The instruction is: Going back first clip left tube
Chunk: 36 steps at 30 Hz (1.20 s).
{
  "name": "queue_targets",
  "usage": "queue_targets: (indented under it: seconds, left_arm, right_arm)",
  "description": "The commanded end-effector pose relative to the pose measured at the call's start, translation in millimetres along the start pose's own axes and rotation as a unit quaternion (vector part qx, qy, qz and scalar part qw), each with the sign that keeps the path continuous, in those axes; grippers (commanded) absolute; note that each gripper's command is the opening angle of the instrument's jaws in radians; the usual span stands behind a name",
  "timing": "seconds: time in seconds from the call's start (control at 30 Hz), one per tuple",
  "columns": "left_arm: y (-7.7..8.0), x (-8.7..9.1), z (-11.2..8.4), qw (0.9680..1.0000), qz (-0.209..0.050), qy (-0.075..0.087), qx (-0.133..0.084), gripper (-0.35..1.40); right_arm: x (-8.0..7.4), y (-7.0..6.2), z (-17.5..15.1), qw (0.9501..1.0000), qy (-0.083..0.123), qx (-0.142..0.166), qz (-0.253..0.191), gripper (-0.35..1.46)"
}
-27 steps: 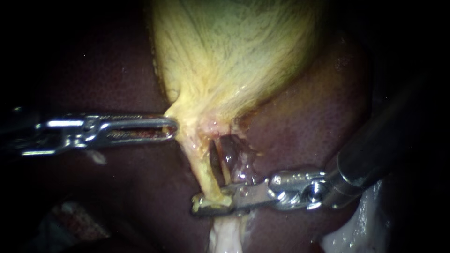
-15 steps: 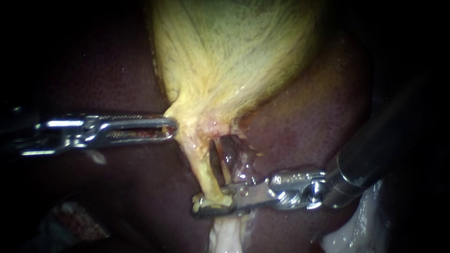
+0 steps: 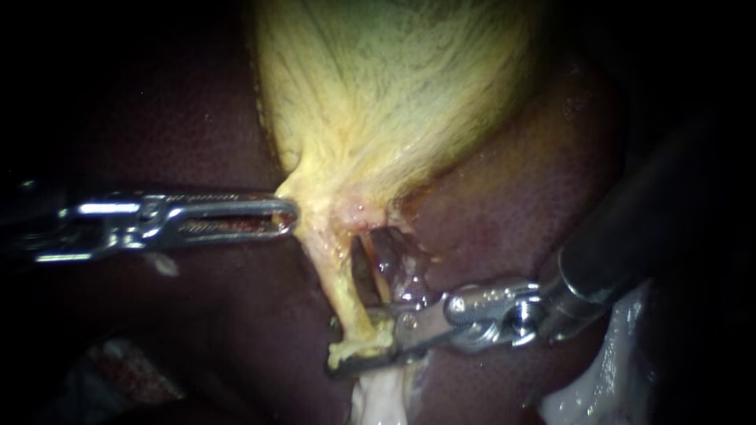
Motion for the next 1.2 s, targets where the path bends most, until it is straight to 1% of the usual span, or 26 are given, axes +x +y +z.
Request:
queue_targets:
  seconds: [0.03, 0.2, 0.4, 0.53, 0.73, 0.87, 0.97, 1.07, 1.2]
  left_arm:
    - [0.0, 0.0, 0.0, 1.0, 0.0, 0.0, 0.0, -0.28]
    - [-0.2, 0.0, -0.2, 1.0, 0.0, 0.0, 0.0, -0.28]
    - [-0.2, 0.0, -0.2, 1.0, 0.0, 0.0, 0.0, -0.28]
    - [-0.2, 0.0, -0.2, 1.0, 0.0, 0.0, 0.0, -0.28]
    - [-0.2, 0.0, -0.2, 1.0, 0.0, -0.001, -0.001, -0.28]
    - [0.0, 0.0, -0.2, 1.0, 0.0, 0.0, -0.001, -0.28]
    - [0.2, 0.0, -0.1, 1.0, 0.0, -0.001, -0.002, -0.28]
    - [0.3, 0.0, 0.0, 1.0, 0.0, -0.001, -0.002, -0.28]
    - [0.5, 0.0, 0.1, 1.0, 0.0, -0.001, -0.002, -0.28]
  right_arm:
    - [0.0, 0.1, 0.0, 0.9999, 0.0, -0.009, -0.005, 0.6]
    - [0.0, 0.3, -0.2, 0.9995, -0.001, -0.018, -0.027, 0.6]
    - [0.0, 0.3, -0.8, 0.9995, -0.001, -0.018, -0.027, 0.6]
    - [0.0, 0.2, -2.0, 0.9994, 0.0, -0.02, -0.028, 0.6]
    - [0.1, 0.3, -4.8, 0.9992, 0.001, -0.031, -0.026, 0.6]
    - [0.3, 0.4, -7.0, 0.9989, 0.0, -0.04, -0.025, 0.6]
    - [0.6, 0.4, -9.0, 0.9986, 0.004, -0.045, -0.029, 0.6]
    - [1.1, 0.3, -11.3, 0.9981, 0.01, -0.049, -0.036, 0.6]
    - [1.9, -0.1, -14.3, 0.9965, 0.014, -0.057, -0.06, 0.6]
